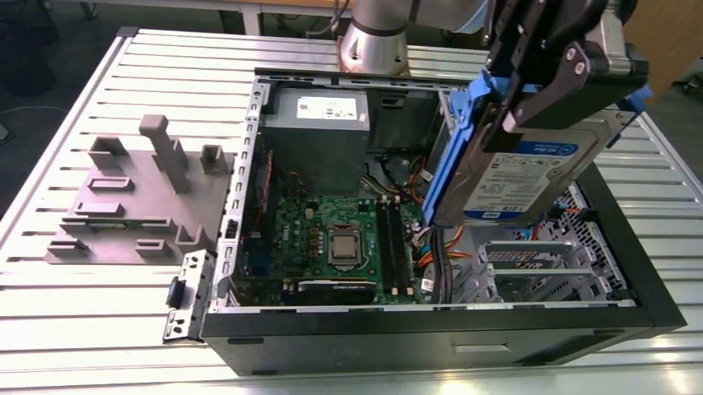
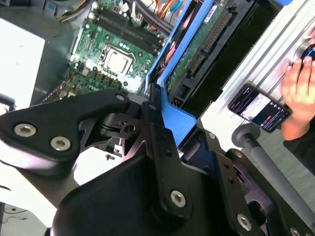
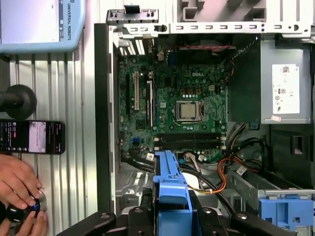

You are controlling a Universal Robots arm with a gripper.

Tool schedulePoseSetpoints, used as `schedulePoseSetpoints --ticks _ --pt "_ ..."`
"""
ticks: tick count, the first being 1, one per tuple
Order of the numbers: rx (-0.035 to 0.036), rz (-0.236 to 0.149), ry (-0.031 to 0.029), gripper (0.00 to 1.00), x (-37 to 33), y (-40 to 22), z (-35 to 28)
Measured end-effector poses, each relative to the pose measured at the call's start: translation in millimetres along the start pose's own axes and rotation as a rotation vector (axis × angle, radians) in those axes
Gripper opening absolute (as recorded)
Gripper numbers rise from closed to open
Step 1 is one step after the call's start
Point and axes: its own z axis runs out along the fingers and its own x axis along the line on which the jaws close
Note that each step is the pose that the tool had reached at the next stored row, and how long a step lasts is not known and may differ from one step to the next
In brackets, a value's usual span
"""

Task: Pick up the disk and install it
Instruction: 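Insert the disk into the insertion slot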

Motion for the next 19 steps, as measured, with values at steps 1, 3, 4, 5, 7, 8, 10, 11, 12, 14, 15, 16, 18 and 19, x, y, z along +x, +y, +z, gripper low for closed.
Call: schedulePoseSetpoints --ticks 1,3,4,5,7,8,10,11,12,14,15,16,18,19 --pt "0.0000 0.000 0.0001 0.36 -0.1 -2.2 0.7" --pt "-0.0001 -0.001 0.0002 0.36 -0.2 -3.9 2.5" --pt "0.0000 -0.001 0.0002 0.36 -0.1 -4.3 3.5" --pt "0.0001 -0.001 0.0001 0.36 0.3 -4.7 4.7" --pt "0.0005 -0.001 0.0000 0.36 1.4 -5.2 6.8" --pt "0.0007 -0.001 0.0001 0.36 2.0 -5.6 7.7" --pt "0.0007 -0.001 0.0004 0.36 3.1 -6.5 8.7" --pt "0.0008 -0.001 0.0002 0.36 3.3 -6.4 9.0" --pt "0.0008 -0.001 0.0002 0.36 3.3 -6.4 9.1" --pt "0.0007 -0.001 -0.0021 0.36 3.4 -6.5 9.2" --pt "0.0007 -0.001 -0.0022 0.36 3.4 -6.5 9.2" --pt "0.0007 -0.001 -0.0022 0.36 3.4 -6.5 9.2" --pt "0.0007 -0.001 -0.0023 0.36 3.4 -6.5 9.2" --pt "0.0007 -0.001 -0.0023 0.36 3.4 -6.5 9.2"
